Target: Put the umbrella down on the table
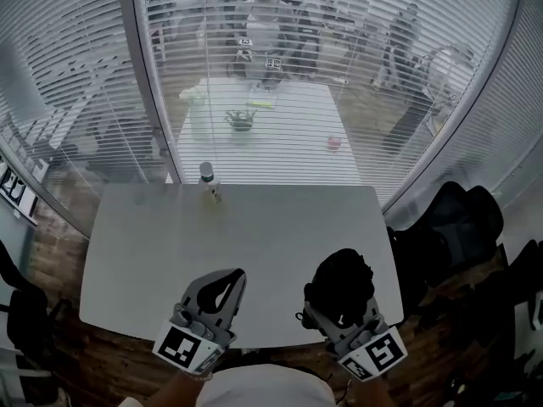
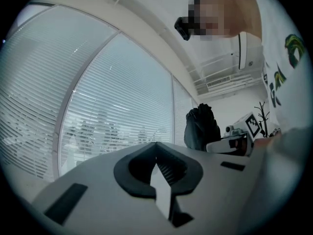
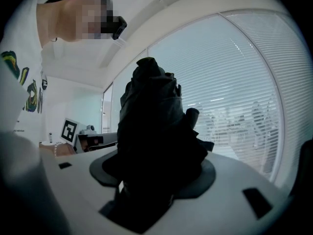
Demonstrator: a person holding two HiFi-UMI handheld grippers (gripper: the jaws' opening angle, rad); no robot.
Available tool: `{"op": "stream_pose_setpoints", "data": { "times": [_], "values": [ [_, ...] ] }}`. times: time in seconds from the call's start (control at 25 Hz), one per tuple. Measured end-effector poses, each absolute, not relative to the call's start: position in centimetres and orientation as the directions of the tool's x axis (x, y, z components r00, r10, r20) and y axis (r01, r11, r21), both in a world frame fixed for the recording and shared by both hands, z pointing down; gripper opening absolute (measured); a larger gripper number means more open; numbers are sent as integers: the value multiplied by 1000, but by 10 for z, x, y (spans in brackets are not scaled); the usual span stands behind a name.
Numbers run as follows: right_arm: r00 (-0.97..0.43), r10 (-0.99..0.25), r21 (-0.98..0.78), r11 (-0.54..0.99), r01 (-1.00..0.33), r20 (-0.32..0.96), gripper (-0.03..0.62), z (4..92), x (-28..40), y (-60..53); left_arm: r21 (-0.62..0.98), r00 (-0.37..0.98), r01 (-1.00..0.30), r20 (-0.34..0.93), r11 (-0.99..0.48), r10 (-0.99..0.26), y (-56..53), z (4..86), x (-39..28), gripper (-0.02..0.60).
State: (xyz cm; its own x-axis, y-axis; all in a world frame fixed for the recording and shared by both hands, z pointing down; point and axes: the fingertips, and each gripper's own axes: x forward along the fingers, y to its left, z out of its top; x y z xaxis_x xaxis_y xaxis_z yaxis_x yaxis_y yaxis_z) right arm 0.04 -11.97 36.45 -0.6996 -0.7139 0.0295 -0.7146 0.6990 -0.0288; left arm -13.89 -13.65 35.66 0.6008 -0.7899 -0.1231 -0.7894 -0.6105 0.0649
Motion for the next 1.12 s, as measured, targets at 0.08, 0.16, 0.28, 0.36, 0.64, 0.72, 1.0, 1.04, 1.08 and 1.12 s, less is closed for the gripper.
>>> {"op": "stream_pose_setpoints", "data": {
  "times": [0.08,0.16,0.28,0.36,0.64,0.72,1.0,1.04,1.08,1.12],
  "values": [
    [-698,-716,-27,697,-717,29,265,366,-5,-127,68,606,-785,-122,-616,-786,-144,359,-143,11],
    [-696,-717,-24,696,-718,31,265,367,-9,-133,66,609,-783,-124,-619,-783,-150,361,-146,11],
    [-692,-722,-25,691,-722,33,265,367,-12,-140,65,611,-781,-129,-621,-781,-157,361,-149,11],
    [-689,-724,-29,689,-725,34,265,367,-12,-141,69,614,-778,-126,-624,-779,-158,361,-148,11],
    [-690,-723,-37,689,-724,33,264,369,-4,-144,72,617,-776,-123,-627,-777,-162,362,-138,11],
    [-692,-721,-41,691,-722,31,264,370,1,-146,73,617,-776,-120,-627,-778,-164,364,-132,11],
    [-707,-706,-53,705,-708,40,264,374,24,-158,62,609,-785,-104,-616,-787,-171,364,-111,11],
    [-709,-703,-55,707,-705,43,264,373,28,-160,65,603,-790,-102,-610,-791,-173,364,-107,11],
    [-712,-701,-55,709,-703,44,264,372,34,-162,69,598,-793,-102,-605,-795,-175,363,-103,11],
    [-713,-700,-54,711,-701,44,264,372,39,-164,72,594,-796,-103,-601,-798,-177,363,-99,11]
  ]
}}
